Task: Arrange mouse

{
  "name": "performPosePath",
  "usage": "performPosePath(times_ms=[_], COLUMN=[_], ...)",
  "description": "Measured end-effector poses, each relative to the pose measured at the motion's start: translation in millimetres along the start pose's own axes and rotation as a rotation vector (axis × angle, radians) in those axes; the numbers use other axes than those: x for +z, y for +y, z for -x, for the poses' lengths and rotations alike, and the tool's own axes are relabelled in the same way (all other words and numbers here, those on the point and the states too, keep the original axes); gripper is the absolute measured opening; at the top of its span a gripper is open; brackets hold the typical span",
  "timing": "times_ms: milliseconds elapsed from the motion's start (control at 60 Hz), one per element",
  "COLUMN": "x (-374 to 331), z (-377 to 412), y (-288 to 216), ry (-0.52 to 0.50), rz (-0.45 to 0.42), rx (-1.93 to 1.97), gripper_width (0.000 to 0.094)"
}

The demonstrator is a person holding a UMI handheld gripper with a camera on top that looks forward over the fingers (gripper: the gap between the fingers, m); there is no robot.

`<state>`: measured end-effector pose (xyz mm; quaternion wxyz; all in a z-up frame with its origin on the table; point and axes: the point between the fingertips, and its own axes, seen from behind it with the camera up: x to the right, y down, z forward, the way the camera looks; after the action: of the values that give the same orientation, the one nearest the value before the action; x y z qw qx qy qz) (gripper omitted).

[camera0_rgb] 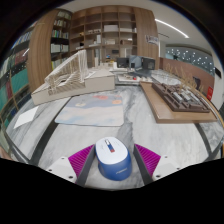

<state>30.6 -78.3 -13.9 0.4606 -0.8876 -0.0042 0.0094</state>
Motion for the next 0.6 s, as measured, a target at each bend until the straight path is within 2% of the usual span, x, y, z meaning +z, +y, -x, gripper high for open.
performPosePath(times_ms=[67, 100, 117, 133, 150, 217, 283, 300, 350, 417, 533, 600], x=[6, 8, 9, 9, 8, 8, 8, 7, 4, -3, 1, 23], z=[2, 1, 0, 0, 1, 2, 0, -1, -4, 0, 2, 28], y=[-4, -6, -6, -7, -7, -7, -6, -6, -7, -26, -101, -136], ry=[-0.018, -0.018, -0.013, -0.012, -0.011, -0.008, 0.005, 0.015, 0.025, 0.014, 0.100, 0.082], rz=[-0.013, -0.029, -0.038, -0.049, -0.059, -0.101, -0.093, -0.087, -0.069, -0.092, -0.207, -0.223], rx=[-0.018, -0.014, -0.014, -0.014, -0.014, -0.024, -0.005, 0.002, 0.046, 0.099, 0.093, 0.081], gripper_width=[0.0767, 0.0719, 0.0753, 0.0650, 0.0615, 0.0586, 0.0549, 0.0467, 0.0413, 0.0410, 0.0391, 0.0389])
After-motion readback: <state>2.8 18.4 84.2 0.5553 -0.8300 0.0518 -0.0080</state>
